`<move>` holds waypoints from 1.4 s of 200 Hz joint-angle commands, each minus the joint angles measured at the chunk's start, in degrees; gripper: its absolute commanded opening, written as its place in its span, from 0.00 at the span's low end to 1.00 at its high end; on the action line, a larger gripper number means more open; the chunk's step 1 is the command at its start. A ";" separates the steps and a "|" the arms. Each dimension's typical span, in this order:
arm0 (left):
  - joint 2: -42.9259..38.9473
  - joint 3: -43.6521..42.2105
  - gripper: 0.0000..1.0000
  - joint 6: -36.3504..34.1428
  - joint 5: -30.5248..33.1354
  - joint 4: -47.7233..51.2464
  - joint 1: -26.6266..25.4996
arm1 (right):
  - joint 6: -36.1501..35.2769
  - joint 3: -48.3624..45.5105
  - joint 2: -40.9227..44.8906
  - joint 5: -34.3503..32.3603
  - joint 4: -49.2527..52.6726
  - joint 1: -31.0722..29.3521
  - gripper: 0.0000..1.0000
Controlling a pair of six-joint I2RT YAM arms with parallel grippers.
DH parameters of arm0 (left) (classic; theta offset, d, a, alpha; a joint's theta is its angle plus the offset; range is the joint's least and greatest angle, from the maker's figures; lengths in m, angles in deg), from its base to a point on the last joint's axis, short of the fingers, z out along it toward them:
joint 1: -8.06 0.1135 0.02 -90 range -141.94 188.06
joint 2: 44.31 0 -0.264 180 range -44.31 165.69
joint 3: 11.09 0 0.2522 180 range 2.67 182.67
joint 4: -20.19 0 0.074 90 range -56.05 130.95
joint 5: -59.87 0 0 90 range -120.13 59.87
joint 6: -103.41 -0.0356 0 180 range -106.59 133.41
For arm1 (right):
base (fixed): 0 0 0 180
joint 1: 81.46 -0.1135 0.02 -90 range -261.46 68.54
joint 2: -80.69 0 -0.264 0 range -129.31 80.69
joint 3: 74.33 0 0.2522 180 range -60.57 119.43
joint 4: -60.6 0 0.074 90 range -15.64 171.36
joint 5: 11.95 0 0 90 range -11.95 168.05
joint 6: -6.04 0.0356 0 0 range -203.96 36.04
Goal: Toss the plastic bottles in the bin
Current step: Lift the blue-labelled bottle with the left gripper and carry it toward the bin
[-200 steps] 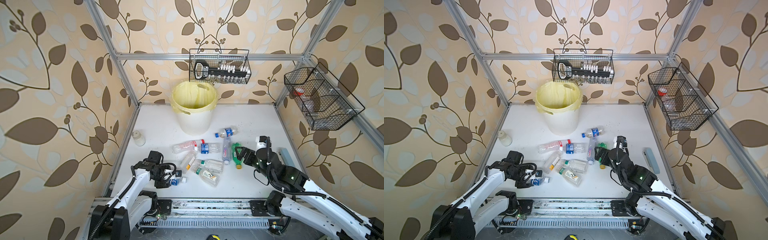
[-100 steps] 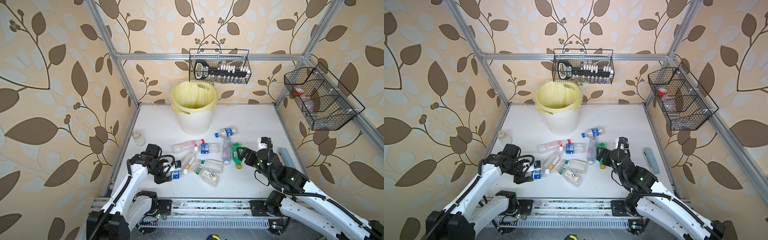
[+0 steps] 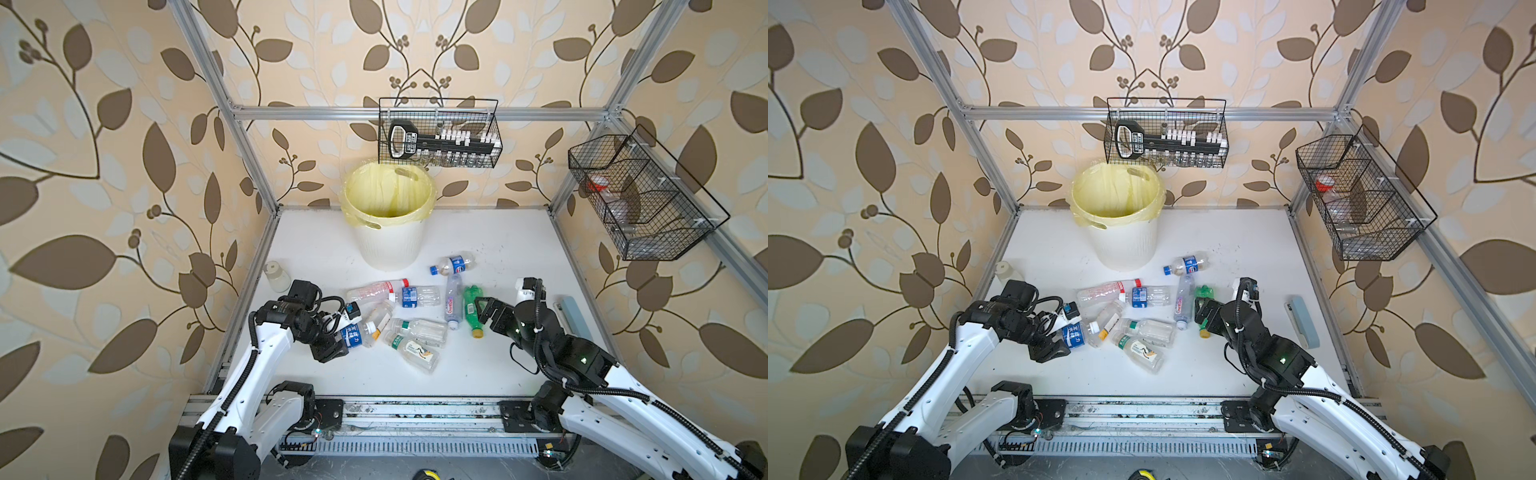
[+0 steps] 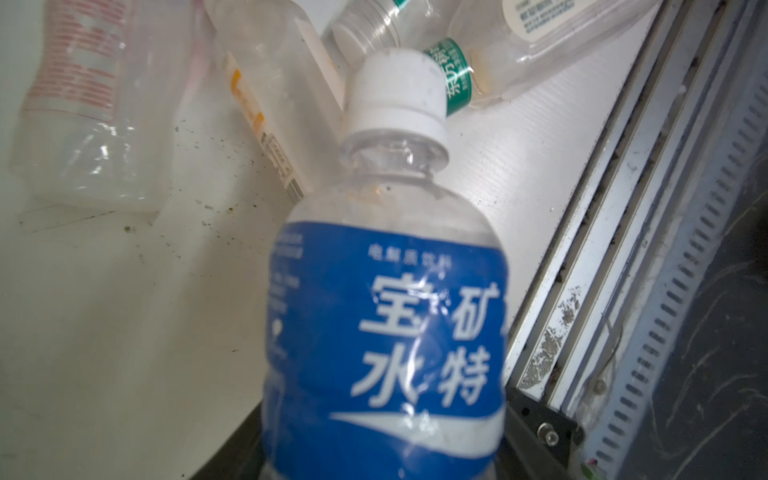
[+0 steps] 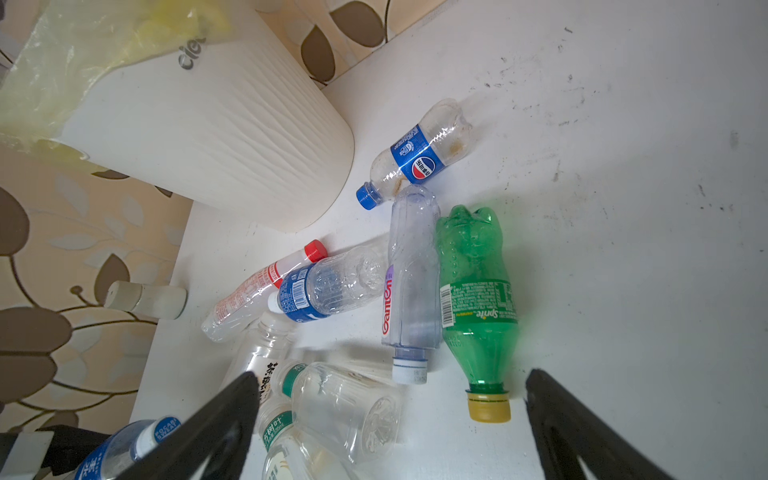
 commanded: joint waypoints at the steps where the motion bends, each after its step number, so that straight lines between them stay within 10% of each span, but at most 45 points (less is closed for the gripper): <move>1: -0.79 4.64 0.65 8.82 -2.90 0.92 -0.56 | 0.12 -1.93 1.20 0.39 0.44 0.58 1.00; 280: 15.68 43.73 0.67 40.38 -7.87 -3.73 -0.54 | -11.64 -3.32 -1.72 6.62 2.62 4.06 1.00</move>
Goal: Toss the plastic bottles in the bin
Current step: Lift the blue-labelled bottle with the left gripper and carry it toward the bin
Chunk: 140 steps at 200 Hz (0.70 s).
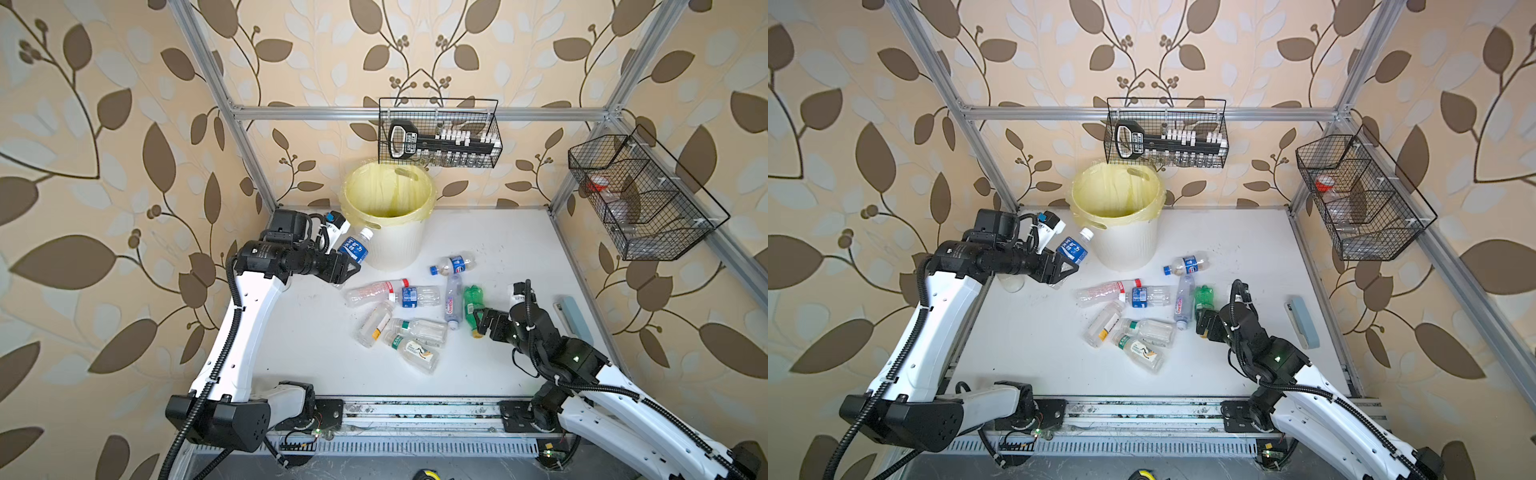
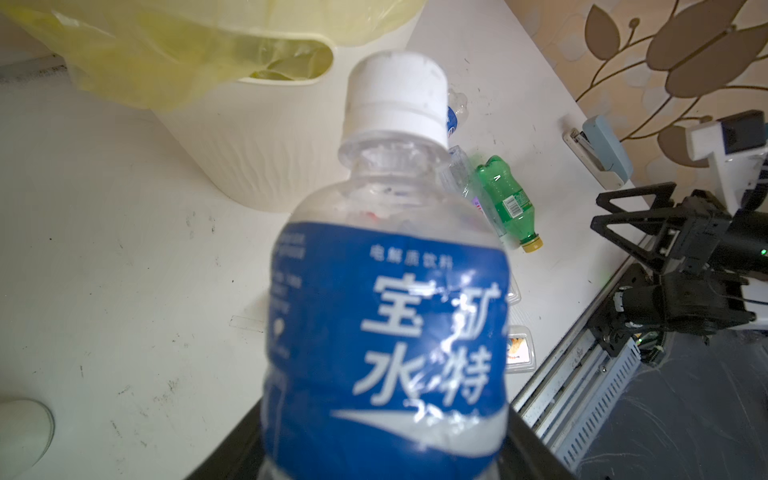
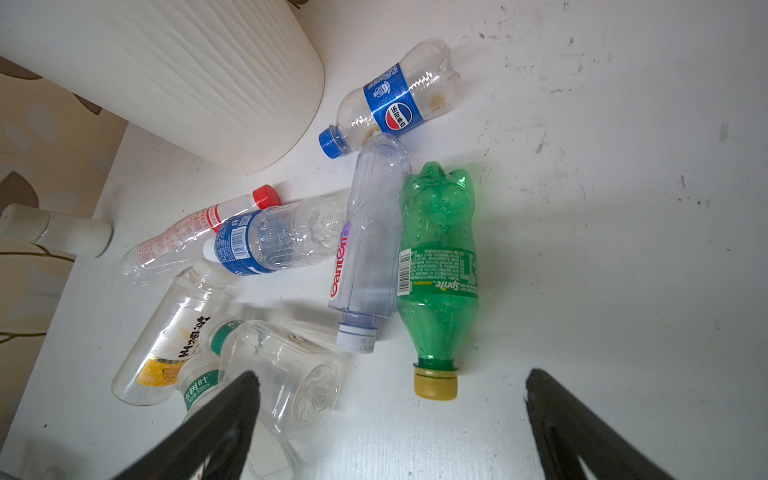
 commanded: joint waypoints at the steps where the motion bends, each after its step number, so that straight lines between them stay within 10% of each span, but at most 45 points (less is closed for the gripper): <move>1: -0.96 3.73 0.67 3.95 -2.31 -3.34 -0.54 | -1.72 0.44 -0.39 1.22 1.02 0.59 1.00; 140: -3.90 3.10 0.68 12.99 0.58 -20.85 -0.54 | -0.01 1.63 -2.73 2.74 -0.38 3.02 1.00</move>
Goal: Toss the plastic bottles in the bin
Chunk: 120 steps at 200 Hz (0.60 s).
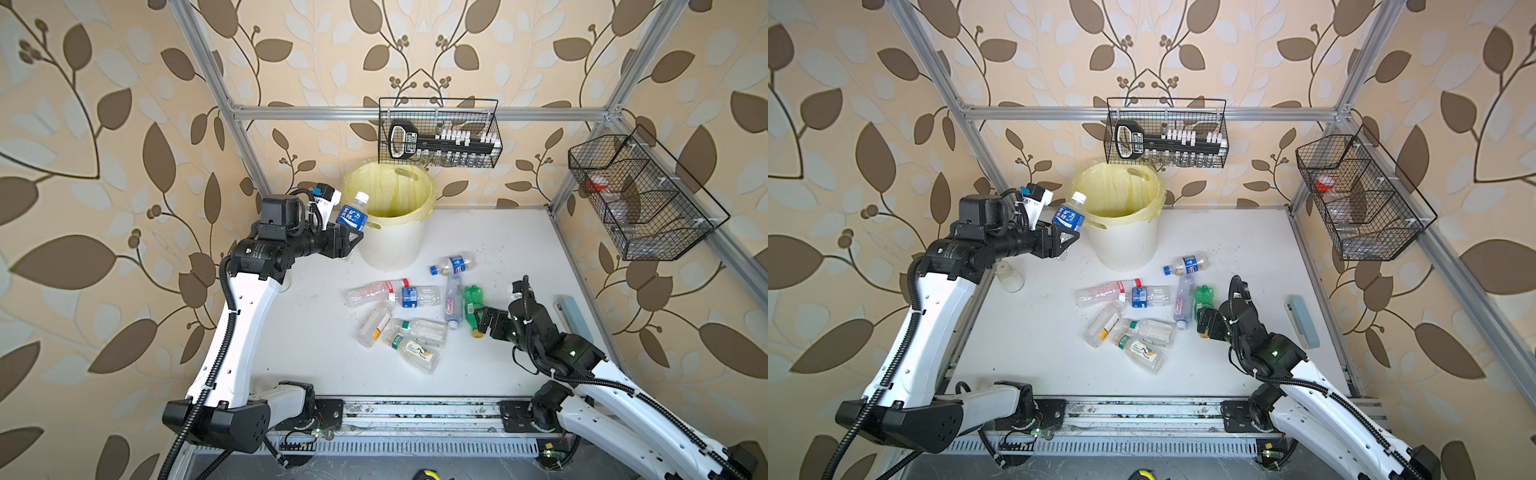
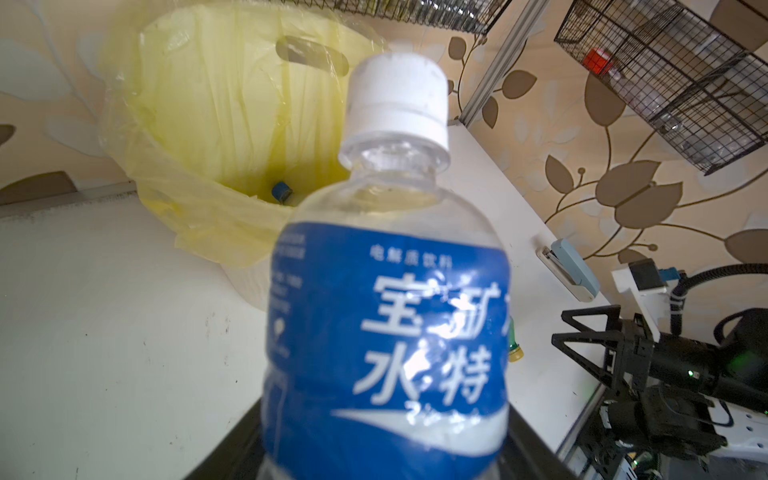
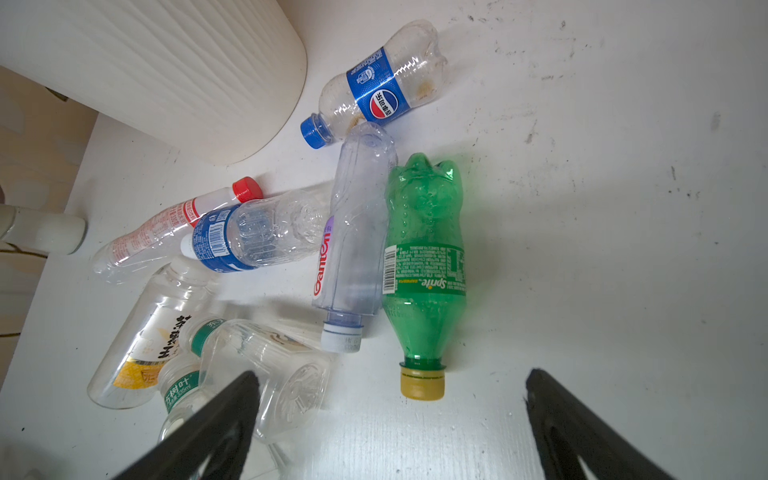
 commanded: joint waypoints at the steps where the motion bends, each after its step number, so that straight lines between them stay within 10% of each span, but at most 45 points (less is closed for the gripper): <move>1: -3.36 -0.14 0.68 1.13 1.50 -5.21 -0.54 | 1.01 1.11 -0.51 0.73 -0.66 0.35 1.00; 66: -6.78 -4.76 0.70 -0.40 1.99 -6.67 -0.55 | 2.50 2.00 -0.18 0.15 -0.74 0.47 1.00; 120: 5.64 6.53 0.71 -0.07 0.08 -10.99 -0.57 | 2.94 3.68 -0.65 0.00 0.30 0.64 1.00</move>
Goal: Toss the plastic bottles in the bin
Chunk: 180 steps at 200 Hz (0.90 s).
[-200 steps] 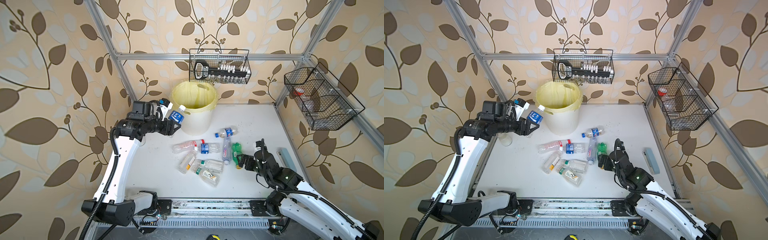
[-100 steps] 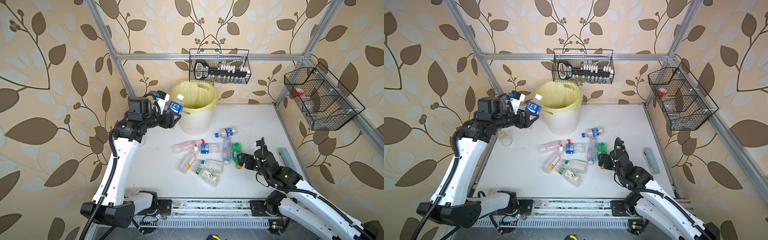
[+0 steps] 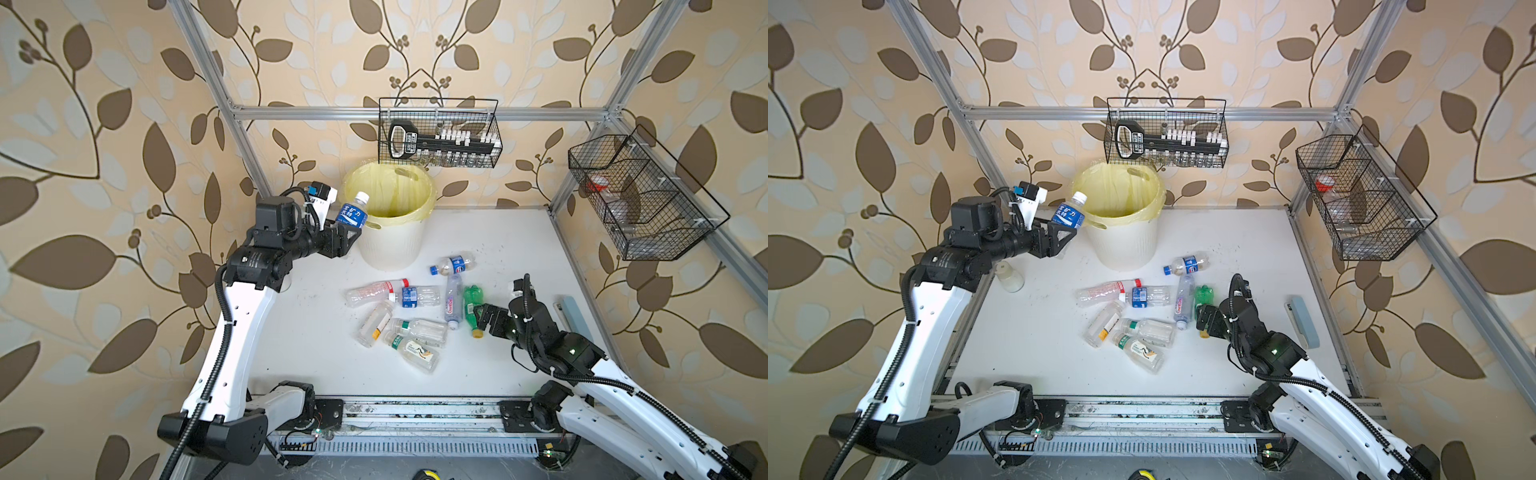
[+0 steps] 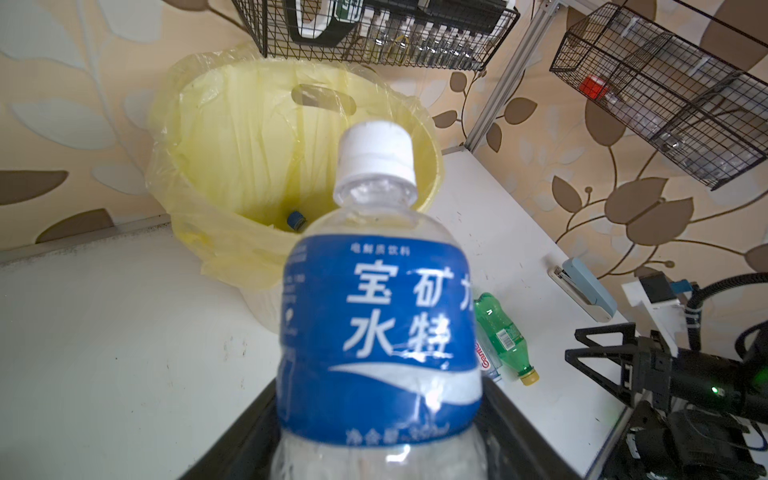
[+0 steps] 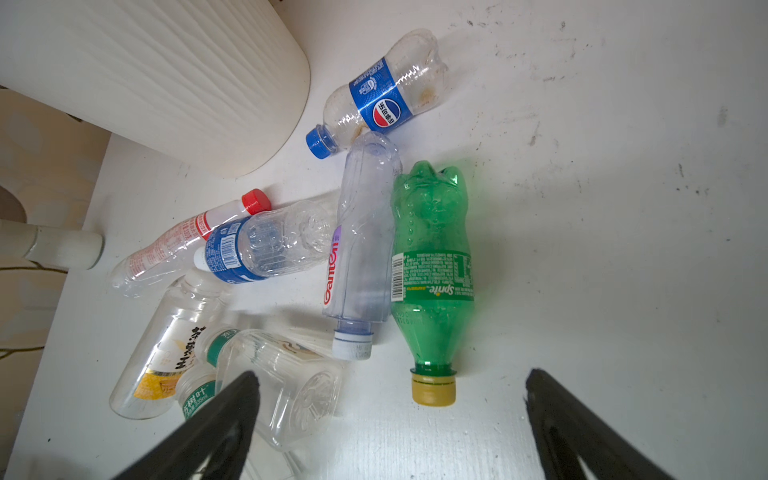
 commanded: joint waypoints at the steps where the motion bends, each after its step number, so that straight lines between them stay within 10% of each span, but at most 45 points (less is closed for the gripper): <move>1: 5.66 6.28 0.71 -0.43 -1.60 -6.57 -0.56 | 1.03 2.52 -0.02 -0.21 0.75 0.18 1.00; 42: 26.06 24.74 0.62 5.06 -0.90 -11.01 -1.25 | 3.12 4.88 1.94 -0.53 5.08 0.11 1.00; 65: 31.66 38.99 0.73 5.54 -2.18 -3.17 -0.98 | 5.45 4.35 4.79 0.34 5.63 -0.94 1.00; 73: 29.68 37.56 0.99 5.33 -2.67 -4.43 -1.08 | 5.85 4.00 5.57 0.23 5.69 -1.63 1.00; 180: -2.30 -3.33 0.99 -9.35 15.43 -0.07 -0.98 | 4.33 2.03 -0.13 -1.58 1.86 -3.64 1.00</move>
